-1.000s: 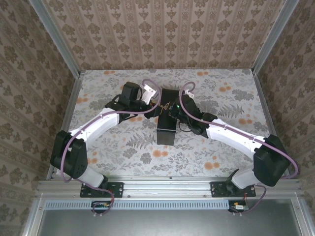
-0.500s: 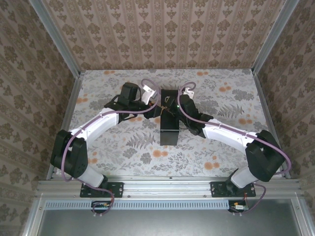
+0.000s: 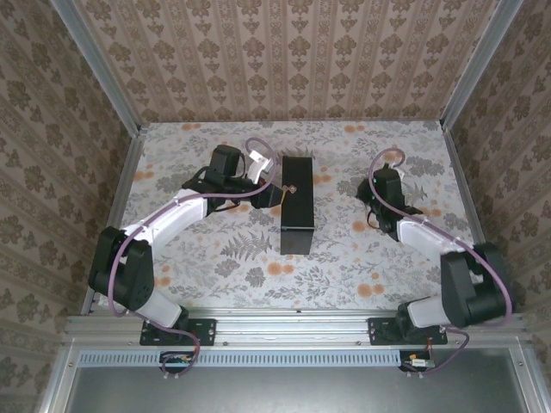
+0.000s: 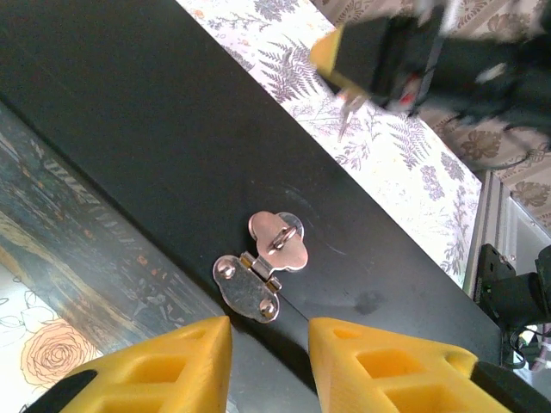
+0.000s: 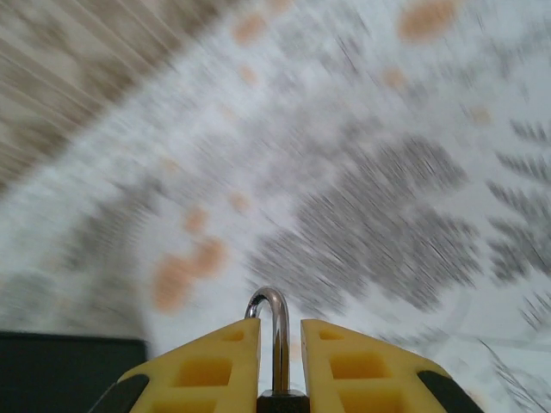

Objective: Unlock the padlock with the key

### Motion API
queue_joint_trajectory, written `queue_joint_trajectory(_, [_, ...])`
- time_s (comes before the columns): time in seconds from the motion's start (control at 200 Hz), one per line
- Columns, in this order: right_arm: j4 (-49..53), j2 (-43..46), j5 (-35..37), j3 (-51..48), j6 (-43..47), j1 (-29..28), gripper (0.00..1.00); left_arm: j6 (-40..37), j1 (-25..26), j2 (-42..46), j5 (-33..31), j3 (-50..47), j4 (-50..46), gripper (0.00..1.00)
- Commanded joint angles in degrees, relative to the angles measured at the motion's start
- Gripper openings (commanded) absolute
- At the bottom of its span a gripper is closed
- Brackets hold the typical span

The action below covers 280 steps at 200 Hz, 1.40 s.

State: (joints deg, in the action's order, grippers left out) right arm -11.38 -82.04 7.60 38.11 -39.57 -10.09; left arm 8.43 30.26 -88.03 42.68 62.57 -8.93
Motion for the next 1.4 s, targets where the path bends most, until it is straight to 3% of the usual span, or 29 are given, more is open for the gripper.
queue_joint_trajectory(0.0, [-4.21, -3.96, -4.96, -2.45, 3.55, 2.02, 0.04, 0.51, -0.37, 0.92, 0.15, -0.85, -0.72, 0.37])
queue_joint_trajectory(0.1, [-4.07, -6.72, -6.02, -2.3, 4.7, 2.7, 0.1, 0.37, -0.47, 1.45, -0.36, -0.77, -1.33, 0.38])
queue_joint_trajectory(0.245, [-1.76, -7.75, -7.99, -0.79, 6.14, 3.29, 0.39, 0.27, -0.64, 2.13, -2.39, -0.73, -1.98, 0.38])
queue_joint_trajectory(0.385, [2.84, -1.94, -10.44, 1.69, 10.2, 3.6, 0.45, 1.43, -0.73, 2.72, -3.47, -1.36, -2.5, 0.38])
queue_joint_trajectory(0.425, [3.92, -0.53, -12.7, 2.44, 11.11, 3.27, 0.44, 1.9, -0.73, 3.08, -3.43, -1.73, -2.39, 0.38])
queue_joint_trajectory(0.485, [2.68, -0.75, -19.58, 2.35, 10.53, 2.14, 0.33, 2.16, -0.73, 3.77, -2.81, -2.34, -2.5, 0.38])
queue_joint_trajectory(0.585, [-6.06, -4.04, -31.31, -0.03, 4.36, -0.91, 0.21, 2.47, -0.64, 4.92, -1.25, -3.06, -2.43, 0.38])
queue_joint_trajectory(0.74, [-14.71, -6.88, -34.29, -1.53, -2.08, -7.44, 0.09, 2.64, 0.3, 5.74, -1.3, -2.71, -4.37, 0.38])
queue_joint_trajectory(1.065, [-14.09, -10.71, -33.29, 3.98, -3.83, -16.51, 0.08, 4.11, 1.04, 4.47, -2.01, -4.08, -2.05, 0.37])
queue_joint_trajectory(1.395, [-14.79, -22.69, -32.82, 16.47, -4.81, -22.34, 0.1, 1.24, -1.8, 7.53, -3.74, -1.79, -6.86, 0.35])
